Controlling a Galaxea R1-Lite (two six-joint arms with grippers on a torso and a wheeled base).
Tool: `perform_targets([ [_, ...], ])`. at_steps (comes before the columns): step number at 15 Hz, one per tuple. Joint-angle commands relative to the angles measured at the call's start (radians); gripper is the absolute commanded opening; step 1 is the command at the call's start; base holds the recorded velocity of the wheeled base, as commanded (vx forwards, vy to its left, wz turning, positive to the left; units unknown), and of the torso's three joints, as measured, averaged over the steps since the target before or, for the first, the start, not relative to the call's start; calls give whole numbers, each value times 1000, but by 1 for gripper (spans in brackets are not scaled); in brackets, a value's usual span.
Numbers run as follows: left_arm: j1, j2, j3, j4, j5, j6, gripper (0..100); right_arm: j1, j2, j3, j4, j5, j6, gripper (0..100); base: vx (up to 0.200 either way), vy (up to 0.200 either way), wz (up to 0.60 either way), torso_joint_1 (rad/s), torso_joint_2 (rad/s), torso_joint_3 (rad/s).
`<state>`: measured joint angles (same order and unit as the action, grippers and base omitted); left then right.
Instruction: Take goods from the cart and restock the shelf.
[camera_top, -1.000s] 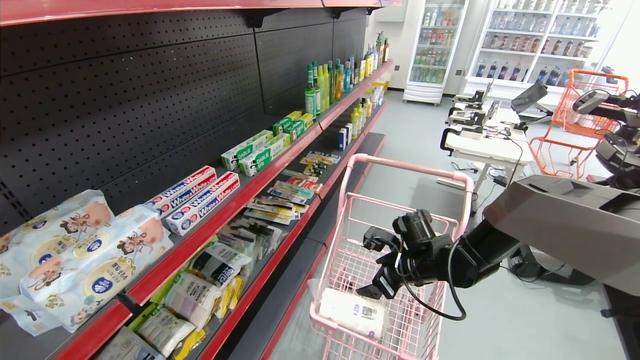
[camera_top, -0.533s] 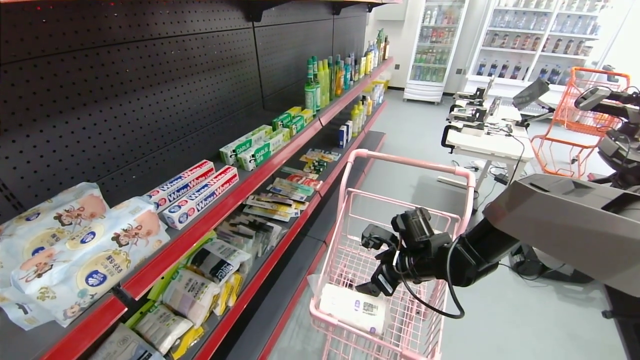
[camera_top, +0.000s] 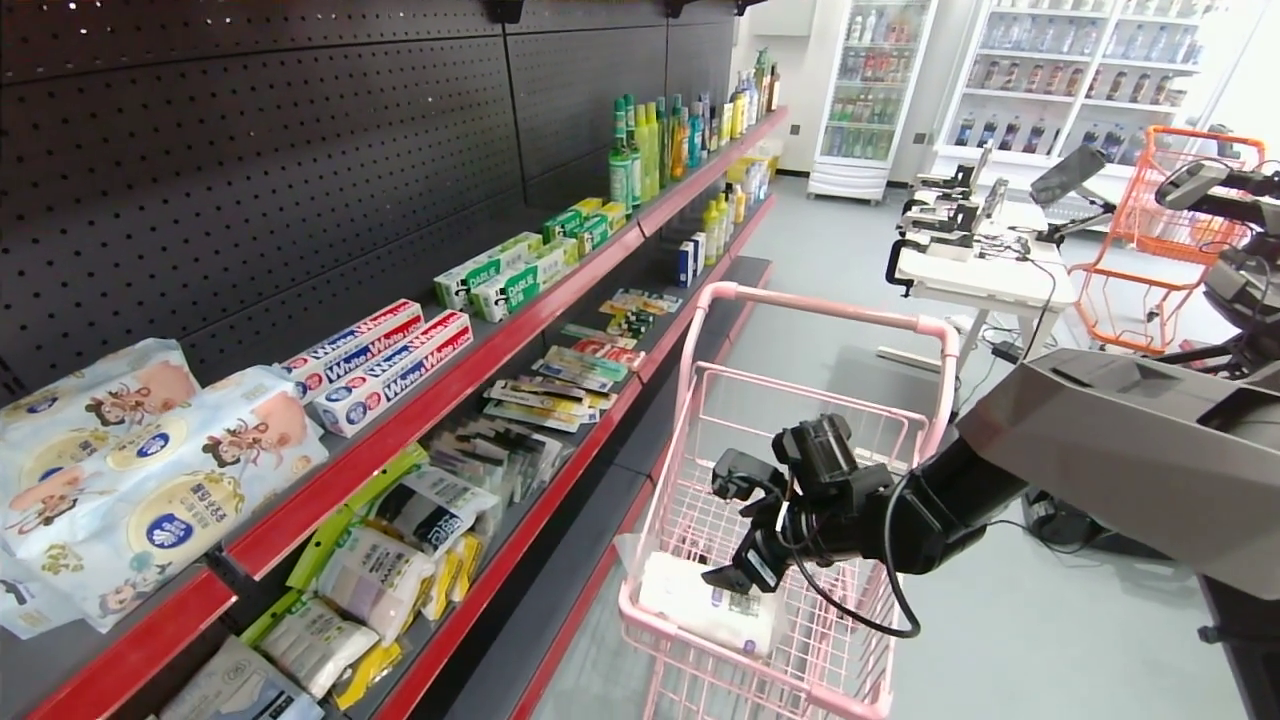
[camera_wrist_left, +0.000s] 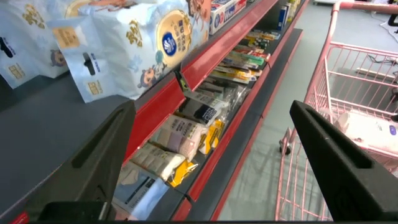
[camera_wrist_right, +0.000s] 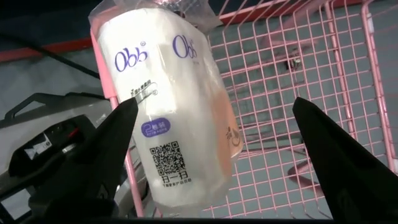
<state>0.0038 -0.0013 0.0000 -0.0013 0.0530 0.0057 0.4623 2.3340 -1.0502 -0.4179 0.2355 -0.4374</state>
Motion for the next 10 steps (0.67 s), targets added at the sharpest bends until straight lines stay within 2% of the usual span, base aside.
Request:
perform_targets([
  [1, 1, 1, 0, 0, 1, 0, 100, 1, 2, -10, -1, 1, -6, 100, 0, 0, 0, -159, 344, 188],
  [7, 1, 1, 0, 0, 1, 0, 100, 1, -2, -21, -6, 7, -29, 100, 0, 0, 0, -158, 356, 193],
  [10, 1, 1, 0, 0, 1, 0, 100, 12, -9, -17, -53, 42, -6, 100, 0, 0, 0, -31, 70, 44],
])
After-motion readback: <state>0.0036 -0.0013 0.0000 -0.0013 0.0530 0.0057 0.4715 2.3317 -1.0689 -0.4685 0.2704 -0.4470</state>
